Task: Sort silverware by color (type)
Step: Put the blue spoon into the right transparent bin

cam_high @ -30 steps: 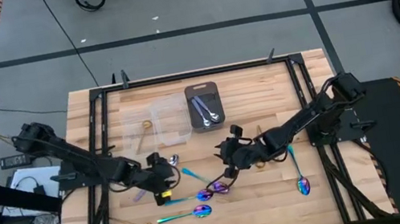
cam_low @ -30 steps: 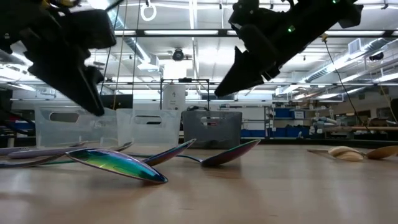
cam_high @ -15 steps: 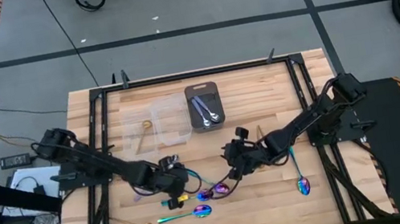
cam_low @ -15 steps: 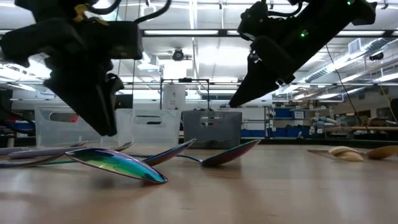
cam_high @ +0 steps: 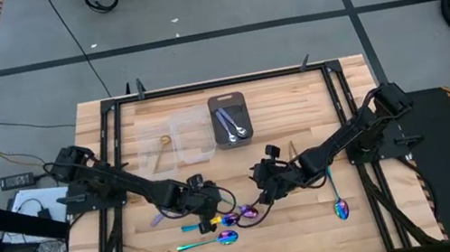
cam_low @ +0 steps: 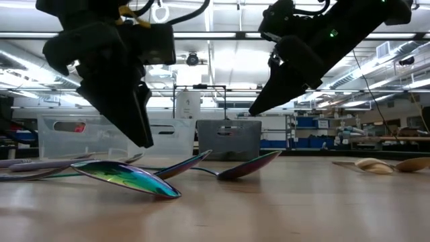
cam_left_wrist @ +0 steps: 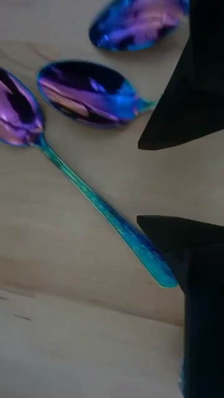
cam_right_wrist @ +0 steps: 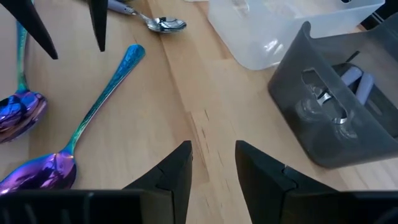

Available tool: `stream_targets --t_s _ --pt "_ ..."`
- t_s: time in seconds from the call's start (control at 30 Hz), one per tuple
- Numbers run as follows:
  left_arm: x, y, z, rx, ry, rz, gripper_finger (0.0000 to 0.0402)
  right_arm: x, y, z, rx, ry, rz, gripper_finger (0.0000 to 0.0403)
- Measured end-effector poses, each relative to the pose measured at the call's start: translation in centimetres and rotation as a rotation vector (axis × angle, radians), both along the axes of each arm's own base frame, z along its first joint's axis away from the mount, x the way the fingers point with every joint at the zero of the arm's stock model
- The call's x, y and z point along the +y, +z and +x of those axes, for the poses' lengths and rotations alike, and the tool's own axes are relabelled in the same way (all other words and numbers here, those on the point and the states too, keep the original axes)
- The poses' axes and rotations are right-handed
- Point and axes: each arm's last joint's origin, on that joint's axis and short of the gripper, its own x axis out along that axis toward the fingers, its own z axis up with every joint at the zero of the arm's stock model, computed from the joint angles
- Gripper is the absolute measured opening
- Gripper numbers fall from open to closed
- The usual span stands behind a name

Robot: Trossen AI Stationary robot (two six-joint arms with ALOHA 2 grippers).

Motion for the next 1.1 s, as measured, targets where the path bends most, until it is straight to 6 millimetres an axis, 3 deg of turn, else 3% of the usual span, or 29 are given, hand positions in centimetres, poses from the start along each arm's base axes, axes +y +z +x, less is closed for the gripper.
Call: stream_targets --t_s 0.63,1.1 --pt "-0.2 -1.3 0.7 0.004 -0.014 -0.029 0.0183 0.1 0.2 0.2 -0.019 0.006 0.008 0.0132" --pt "-2.1 -1.3 -0.1 0.054 -0.137 -0.118 0.0183 0.1 0.2 0.1 -0.019 0.005 0.012 0.0132"
